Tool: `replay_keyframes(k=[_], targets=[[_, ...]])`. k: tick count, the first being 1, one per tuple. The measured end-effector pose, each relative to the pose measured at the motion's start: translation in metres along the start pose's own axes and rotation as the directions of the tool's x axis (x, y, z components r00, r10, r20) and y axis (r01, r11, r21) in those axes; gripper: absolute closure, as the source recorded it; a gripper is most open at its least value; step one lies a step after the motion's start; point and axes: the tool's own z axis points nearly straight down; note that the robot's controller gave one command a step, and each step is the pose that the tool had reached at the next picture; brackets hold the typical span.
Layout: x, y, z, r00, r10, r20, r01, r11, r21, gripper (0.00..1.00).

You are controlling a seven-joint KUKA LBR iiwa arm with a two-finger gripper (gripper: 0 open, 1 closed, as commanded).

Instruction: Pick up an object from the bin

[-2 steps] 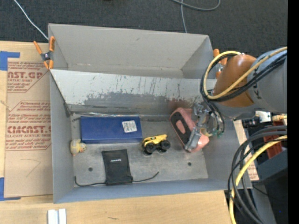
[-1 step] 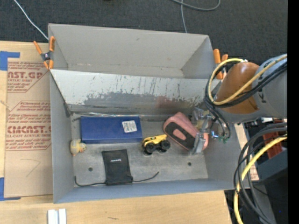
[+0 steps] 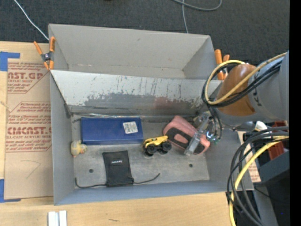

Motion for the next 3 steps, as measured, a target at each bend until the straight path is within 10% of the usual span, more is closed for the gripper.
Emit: replay_keyframes(k=[1,2,3], targets=[[0.029,0.019,0.0,0.997,-0.081,0.014,0.081,0.997,-0.005,0.0],[0.016,0.025,0.001,1.0,-0.018,-0.001,0.018,1.0,0.001,1.0],[0.016,0.025,0.001,1.0,-0.019,-0.001,0.019,1.0,0.001,1.0]])
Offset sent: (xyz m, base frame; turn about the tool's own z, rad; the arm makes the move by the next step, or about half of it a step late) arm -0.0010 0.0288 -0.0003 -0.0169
